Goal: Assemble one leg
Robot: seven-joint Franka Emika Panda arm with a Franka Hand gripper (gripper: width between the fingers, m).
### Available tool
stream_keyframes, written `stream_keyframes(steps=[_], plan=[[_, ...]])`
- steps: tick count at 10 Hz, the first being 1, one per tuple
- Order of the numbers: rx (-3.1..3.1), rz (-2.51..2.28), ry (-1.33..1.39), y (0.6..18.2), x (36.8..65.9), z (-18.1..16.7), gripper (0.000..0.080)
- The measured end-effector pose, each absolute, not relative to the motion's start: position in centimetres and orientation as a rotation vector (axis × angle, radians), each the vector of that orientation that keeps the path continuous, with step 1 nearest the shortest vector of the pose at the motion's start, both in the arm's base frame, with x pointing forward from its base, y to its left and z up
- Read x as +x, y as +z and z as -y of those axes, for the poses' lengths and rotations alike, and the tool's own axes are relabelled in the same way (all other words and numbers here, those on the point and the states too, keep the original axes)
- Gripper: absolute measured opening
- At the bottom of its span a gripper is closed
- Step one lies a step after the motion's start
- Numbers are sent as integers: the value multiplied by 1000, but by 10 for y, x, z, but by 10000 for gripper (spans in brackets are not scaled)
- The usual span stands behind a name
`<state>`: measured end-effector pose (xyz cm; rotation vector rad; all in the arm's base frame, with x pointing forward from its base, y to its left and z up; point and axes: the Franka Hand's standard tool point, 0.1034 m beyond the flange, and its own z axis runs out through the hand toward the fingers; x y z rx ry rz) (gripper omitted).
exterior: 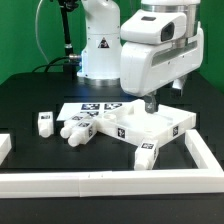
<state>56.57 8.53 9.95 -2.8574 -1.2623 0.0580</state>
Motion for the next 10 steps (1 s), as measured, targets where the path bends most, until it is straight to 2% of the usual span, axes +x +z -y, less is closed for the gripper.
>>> stream_keyframes(steps=[3, 6, 10], plan=[[-2888, 1186, 69, 94, 561, -83, 650], [-3010, 783, 159, 99, 572, -86, 650], [-3006, 741, 151, 98, 577, -80, 650]])
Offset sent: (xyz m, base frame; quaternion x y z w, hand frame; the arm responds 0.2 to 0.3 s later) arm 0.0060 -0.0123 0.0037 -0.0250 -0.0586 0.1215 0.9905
